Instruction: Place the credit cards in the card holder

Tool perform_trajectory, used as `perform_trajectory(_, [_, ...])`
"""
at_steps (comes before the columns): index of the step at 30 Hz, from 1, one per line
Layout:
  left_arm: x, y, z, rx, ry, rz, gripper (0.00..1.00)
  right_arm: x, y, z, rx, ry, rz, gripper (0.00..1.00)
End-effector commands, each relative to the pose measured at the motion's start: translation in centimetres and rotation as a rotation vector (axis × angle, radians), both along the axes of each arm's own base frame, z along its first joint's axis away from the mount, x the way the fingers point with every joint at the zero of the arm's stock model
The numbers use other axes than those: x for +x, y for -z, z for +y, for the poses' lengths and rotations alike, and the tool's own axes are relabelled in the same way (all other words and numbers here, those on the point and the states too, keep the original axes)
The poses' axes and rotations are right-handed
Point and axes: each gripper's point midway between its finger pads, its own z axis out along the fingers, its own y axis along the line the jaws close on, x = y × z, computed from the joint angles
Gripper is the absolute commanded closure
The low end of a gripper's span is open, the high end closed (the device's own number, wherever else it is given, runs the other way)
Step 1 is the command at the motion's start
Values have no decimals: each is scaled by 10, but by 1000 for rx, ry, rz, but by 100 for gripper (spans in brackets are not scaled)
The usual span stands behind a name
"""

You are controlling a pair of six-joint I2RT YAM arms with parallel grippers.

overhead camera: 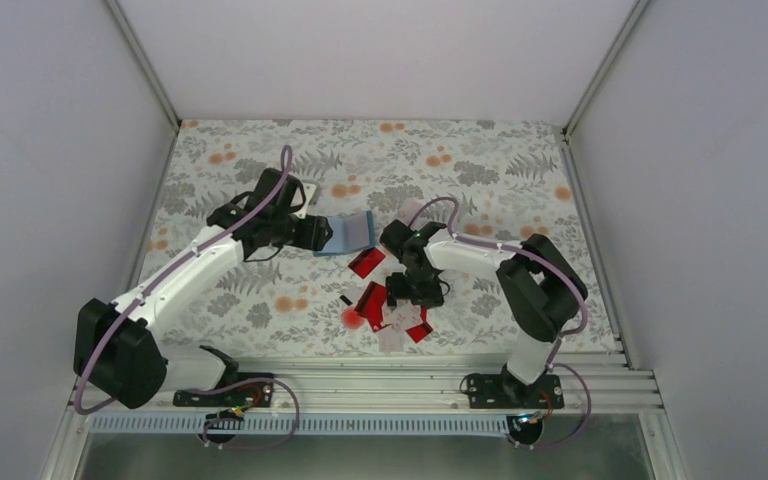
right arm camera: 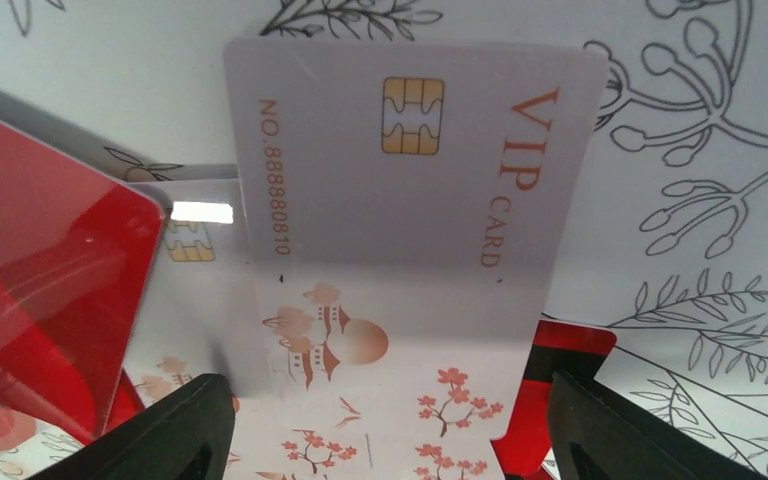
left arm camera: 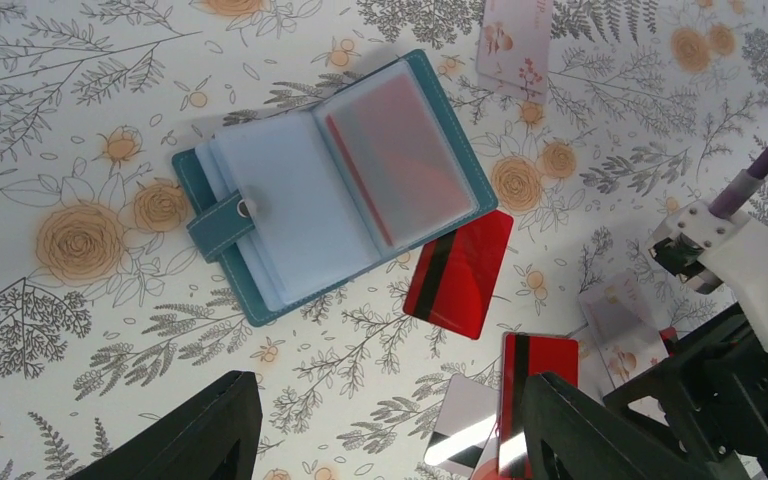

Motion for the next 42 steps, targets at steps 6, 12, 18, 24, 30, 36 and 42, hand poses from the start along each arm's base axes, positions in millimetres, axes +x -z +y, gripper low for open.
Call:
perform_trajectory(6, [-5,-1,0,-6,15,-6,34,-9,23,-8,-86,-9,21,25])
perform_trajectory(12, [-4,1,-2,-3,26,-3,34,-14,41,-15,-143,-24,41,31])
perform_trajectory(18, [-4,2,-2,7,34,-3,34,-18,57,-13,-180,-53,60,37])
perform_trajectory(24, [-5,6,-1,14,33,3,34,-19,64,-13,-198,-66,67,40])
perform_trajectory(30, [-4,6,-1,9,31,5,34,-11,51,-13,-196,-55,18,44])
perform_trajectory(36, [-3,-1,-10,-33,53,8,34,4,21,-5,-161,-37,-69,46])
perform_trajectory(42, [-6,-9,-30,-146,94,32,34,8,11,-10,-162,-28,-112,46])
